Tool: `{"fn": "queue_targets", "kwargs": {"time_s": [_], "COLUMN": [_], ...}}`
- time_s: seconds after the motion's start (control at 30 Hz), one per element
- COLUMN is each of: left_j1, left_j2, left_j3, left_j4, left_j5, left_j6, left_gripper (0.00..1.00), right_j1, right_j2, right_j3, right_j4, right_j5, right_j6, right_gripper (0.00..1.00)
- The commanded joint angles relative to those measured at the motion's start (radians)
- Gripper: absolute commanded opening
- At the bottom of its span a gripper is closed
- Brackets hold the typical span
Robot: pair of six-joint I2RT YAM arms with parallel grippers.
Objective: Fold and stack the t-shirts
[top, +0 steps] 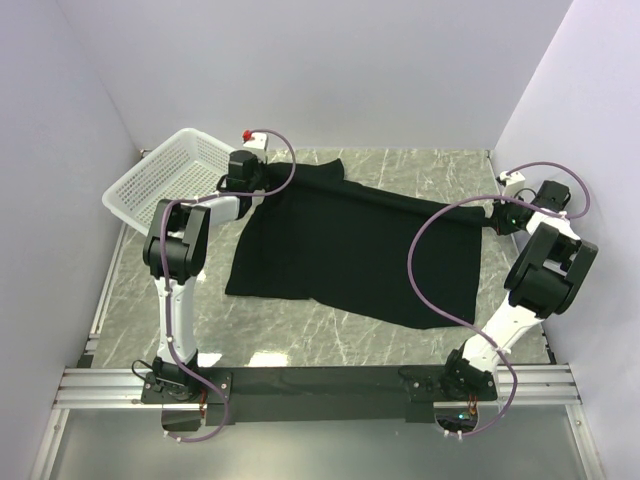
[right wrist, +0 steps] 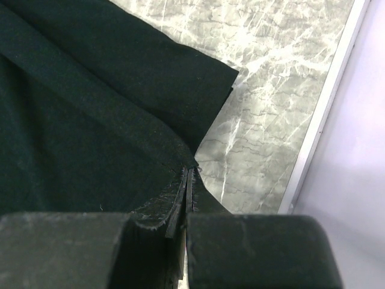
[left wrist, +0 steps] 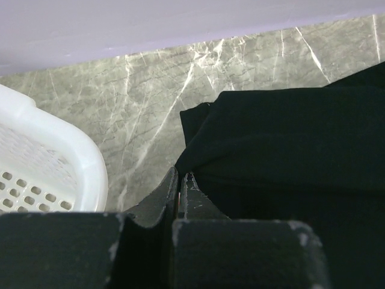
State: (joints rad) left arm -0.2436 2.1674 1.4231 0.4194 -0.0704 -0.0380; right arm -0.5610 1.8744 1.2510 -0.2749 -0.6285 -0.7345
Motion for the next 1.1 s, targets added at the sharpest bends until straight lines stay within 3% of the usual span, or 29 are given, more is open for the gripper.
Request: {"fn": "queue_targets", "kwargs": {"time_s": [0.0, 0.67, 0.77, 0.8, 0.9, 0.97, 1.03, 1.07], "left_j1": [0.007, 0.007, 0.007, 0.007, 0.007, 0.007, 0.007, 0.007], "left_j2": [-0.086, -0.116, -0.110, -0.107, -0.121, -0.156, -0.182, -0.202], "left_j3": [0.005, -0.016, 0.013, 0.022, 0.037, 0.028, 0.019, 0.020], "left_j4": [0.009, -0.074, -0.137, -0.155, -0.192, -0.182, -0.166, -0.165], "left_j5": [0.012, 0.043, 0.050, 0.047, 0.060, 0.090, 0.109, 0.125], "left_j6": [0.027, 0.090, 0.096, 0.096, 0.105, 0.110, 0.104, 0.099], "left_gripper": [0.01, 0.01, 0.02, 0.11, 0.33, 0.57, 0.74, 0.76], "right_j1": [-0.017, -0.017, -0.019, -0.017, -0.023, -0.030, -0.036, -0.039], "right_j2": [0.002, 0.022, 0.019, 0.016, -0.009, -0.050, -0.087, -0.096], "right_j3": [0.036, 0.054, 0.056, 0.059, 0.062, 0.054, 0.059, 0.065], "right_j4": [0.013, 0.002, -0.013, -0.029, -0.043, -0.047, -0.075, -0.093], "right_j5": [0.027, 0.044, 0.043, 0.041, 0.020, 0.000, -0.040, -0.056], "right_j6": [-0.009, -0.008, -0.023, -0.028, -0.045, -0.055, -0.072, -0.094], "right_gripper": [0.00, 0.00, 0.08, 0.21, 0.42, 0.50, 0.54, 0.57]}}
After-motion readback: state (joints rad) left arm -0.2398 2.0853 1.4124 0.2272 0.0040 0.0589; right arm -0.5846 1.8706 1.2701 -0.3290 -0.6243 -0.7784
